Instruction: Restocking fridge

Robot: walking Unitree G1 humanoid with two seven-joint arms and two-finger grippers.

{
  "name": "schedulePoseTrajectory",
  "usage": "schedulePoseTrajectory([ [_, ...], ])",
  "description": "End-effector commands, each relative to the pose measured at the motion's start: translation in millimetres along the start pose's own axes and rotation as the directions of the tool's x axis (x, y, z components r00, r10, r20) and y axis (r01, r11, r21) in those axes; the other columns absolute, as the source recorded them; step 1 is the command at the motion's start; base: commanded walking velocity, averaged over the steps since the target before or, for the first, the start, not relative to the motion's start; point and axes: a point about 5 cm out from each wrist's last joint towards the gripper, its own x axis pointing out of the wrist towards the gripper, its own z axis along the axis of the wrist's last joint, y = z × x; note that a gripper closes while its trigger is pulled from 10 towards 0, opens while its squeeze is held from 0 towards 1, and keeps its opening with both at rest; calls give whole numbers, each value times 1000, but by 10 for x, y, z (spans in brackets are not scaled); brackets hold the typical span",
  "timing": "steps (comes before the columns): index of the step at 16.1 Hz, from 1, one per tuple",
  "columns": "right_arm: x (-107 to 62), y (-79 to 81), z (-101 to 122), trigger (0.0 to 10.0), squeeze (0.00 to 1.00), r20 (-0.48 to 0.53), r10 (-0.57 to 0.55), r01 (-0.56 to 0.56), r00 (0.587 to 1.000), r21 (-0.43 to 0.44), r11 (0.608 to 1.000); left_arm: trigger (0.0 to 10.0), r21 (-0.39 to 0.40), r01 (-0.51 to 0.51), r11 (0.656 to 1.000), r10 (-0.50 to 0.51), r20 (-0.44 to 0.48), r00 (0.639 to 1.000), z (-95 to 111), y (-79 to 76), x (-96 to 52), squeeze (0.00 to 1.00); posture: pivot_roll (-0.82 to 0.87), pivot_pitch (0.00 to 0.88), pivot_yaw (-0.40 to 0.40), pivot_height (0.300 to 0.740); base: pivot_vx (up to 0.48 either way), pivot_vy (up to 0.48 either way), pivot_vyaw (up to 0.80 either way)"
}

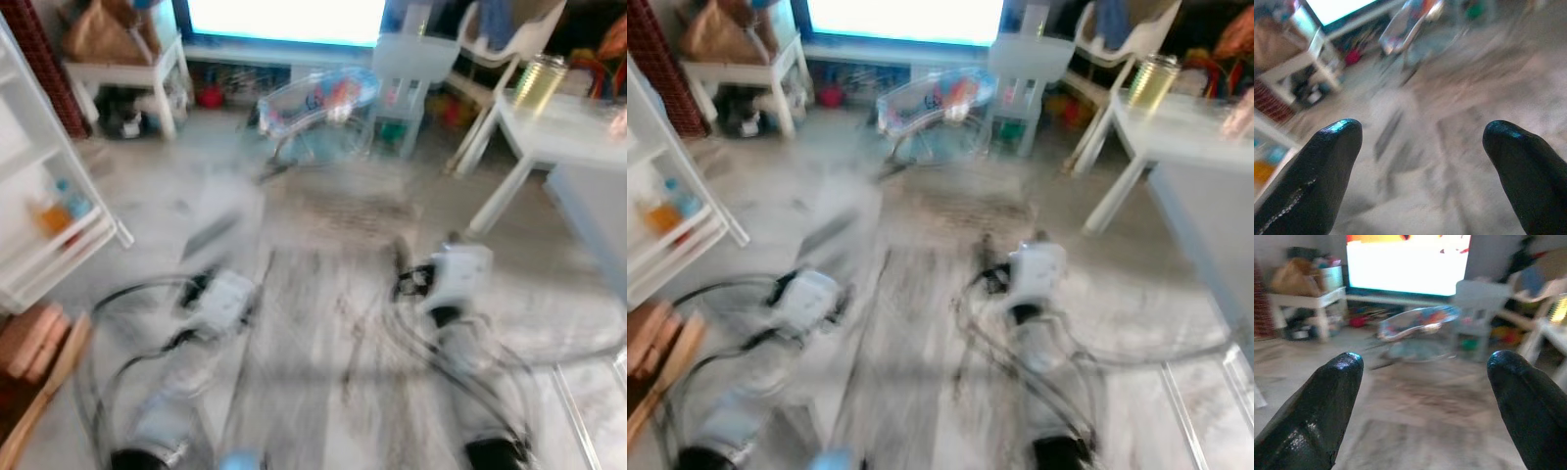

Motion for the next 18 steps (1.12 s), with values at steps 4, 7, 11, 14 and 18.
schedulePoseTrajectory([
  [4, -25, -146, 24, 10000, 0, -5, -33, 33, 999, -27, 999, 10000, 7, 13, 1000, -14, 11, 1000, 90, -56, 74, 0, 102, 45, -35, 740, 461, 0, -383],
  [7, 33, -186, 80, 10000, 0, 9, -32, 32, 999, -48, 998, 10000, -9, 7, 1000, -7, 20, 1000, 131, -45, 155, 0, 91, 39, -33, 740, 456, 0, -800],
  [11, -4, -181, 60, 10000, 0, -2, -19, 19, 1000, -49, 999, 10000, -11, -35, 999, 35, -12, 999, 100, -31, 146, 0, 91, 45, -32, 740, 328, 0, -400],
  [14, -35, -90, 48, 10000, 0, -4, 31, -31, 1000, -23, 999, 10000, -19, -91, 996, 90, -52, 995, 17, 10, 116, 0, 97, 46, -33, 740, 0, 0, 0],
  [18, 6, -43, 143, 10000, 0, 35, 76, -74, 997, -36, 997, 10000, -9, -96, 995, 95, -52, 994, 46, -7, 135, 0, 96, 44, -36, 740, 0, 0, 289],
])
